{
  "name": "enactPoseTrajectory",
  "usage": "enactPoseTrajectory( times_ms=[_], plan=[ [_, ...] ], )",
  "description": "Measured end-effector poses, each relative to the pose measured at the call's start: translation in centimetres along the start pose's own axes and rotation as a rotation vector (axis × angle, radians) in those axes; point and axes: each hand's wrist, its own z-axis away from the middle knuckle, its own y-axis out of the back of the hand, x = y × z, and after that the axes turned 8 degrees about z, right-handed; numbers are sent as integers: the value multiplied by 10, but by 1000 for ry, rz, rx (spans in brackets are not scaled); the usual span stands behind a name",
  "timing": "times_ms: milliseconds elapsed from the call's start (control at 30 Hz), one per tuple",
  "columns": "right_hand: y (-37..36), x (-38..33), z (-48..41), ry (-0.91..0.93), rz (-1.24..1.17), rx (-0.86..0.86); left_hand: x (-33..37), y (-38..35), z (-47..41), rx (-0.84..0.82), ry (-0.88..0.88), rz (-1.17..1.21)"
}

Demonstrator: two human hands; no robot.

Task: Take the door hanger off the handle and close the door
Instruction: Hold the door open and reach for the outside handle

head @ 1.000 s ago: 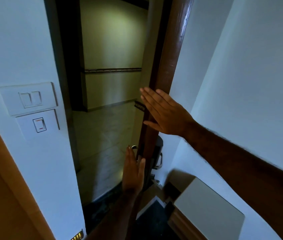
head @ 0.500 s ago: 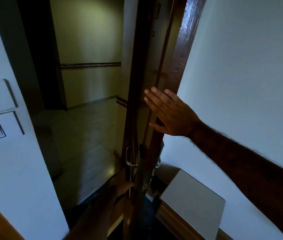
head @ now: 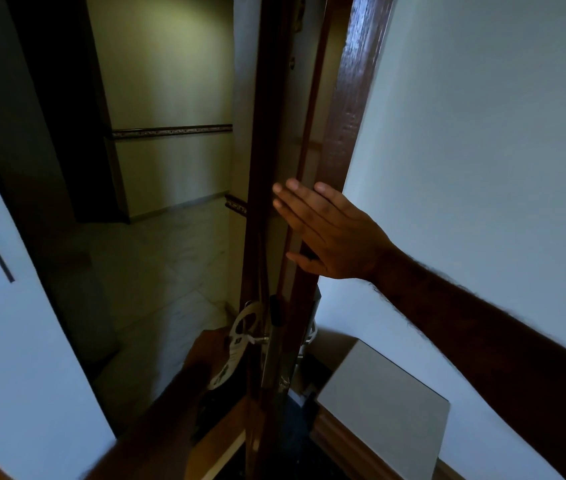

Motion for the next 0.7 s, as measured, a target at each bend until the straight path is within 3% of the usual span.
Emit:
enactPoseTrajectory(
  times_ms=[200,533,600,700],
  plan=[
    [-3,1,3,-18,-33,32,39,11,-35,-9,7,-176],
    [6,1,0,-30,-94,-38,76,39,-58,177,-23,-281],
    [14,-7,0,10,-214,-35,71,45,-49,283,-87,-291],
    [40,-39,6,143,-733,-158,56,56,-28,465,-254,-272]
  ],
)
